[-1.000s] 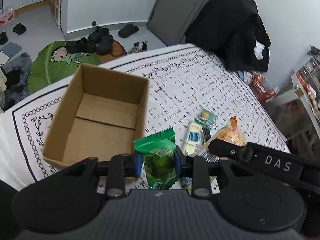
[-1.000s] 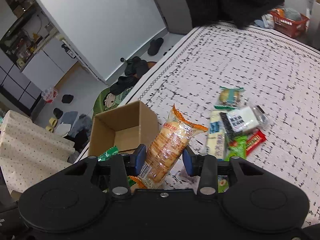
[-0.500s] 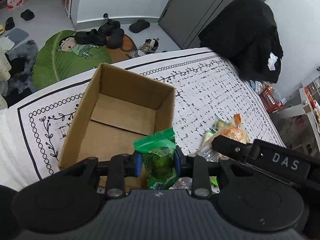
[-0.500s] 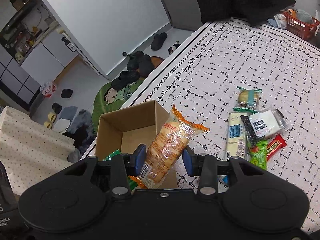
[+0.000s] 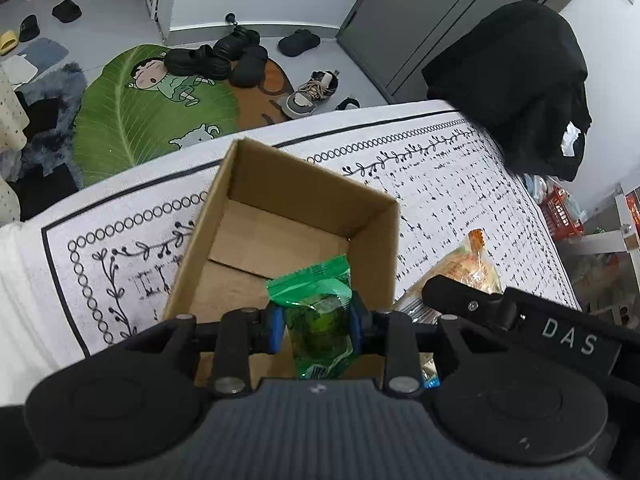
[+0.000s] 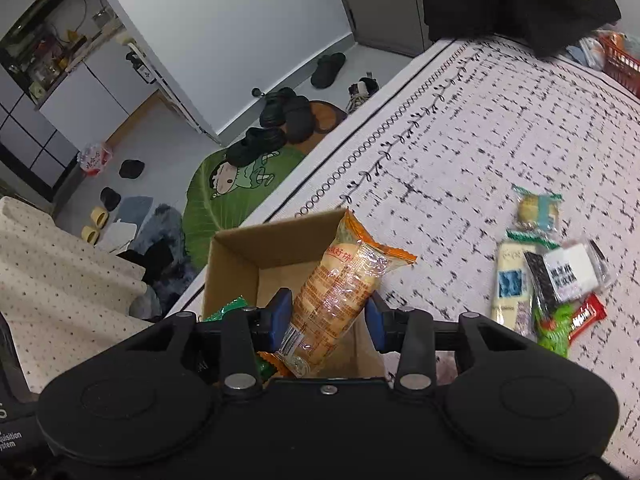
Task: Organize snacks
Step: 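Carry the green candy and orange roll into the box and open both tools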
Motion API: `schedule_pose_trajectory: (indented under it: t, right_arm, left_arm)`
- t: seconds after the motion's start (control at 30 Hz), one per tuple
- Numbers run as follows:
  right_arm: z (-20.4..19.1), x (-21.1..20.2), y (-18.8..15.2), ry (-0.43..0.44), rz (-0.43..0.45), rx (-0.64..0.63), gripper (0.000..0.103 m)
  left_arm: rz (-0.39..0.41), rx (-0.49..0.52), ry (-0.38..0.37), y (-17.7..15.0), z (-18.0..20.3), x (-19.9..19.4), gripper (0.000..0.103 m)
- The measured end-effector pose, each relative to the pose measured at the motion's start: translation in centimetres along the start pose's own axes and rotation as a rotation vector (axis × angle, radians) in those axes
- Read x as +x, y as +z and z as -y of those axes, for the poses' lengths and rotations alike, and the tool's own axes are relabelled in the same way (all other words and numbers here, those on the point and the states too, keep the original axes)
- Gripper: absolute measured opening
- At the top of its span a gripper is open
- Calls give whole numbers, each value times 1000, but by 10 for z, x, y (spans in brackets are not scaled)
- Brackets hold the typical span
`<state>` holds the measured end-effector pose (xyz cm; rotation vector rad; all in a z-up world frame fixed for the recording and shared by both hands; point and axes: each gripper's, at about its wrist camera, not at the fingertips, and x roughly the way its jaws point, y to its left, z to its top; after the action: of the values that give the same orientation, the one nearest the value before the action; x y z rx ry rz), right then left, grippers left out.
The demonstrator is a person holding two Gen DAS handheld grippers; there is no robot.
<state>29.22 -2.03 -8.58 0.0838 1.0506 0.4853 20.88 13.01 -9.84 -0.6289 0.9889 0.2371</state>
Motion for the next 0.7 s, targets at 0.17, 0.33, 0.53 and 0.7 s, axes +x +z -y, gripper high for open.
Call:
schedule_pose_trajectory:
  t: [0.17,0.33,0.53,0.7]
  right_arm:
    - [-1,5,6,0,6,16,40]
    - [-2,8,7,-12,4,18,40]
    - [-8,6,13,2,18,20,40]
    - [-15,5,16,17,21,14,41]
  left_arm:
    - [-2,9,-6,13,-3,4,30]
    - [10,31,-11,20,-5,4,34]
    - [9,11,-19,24,-16,-7,49]
    - [27,9,18,23,-26,-19,55]
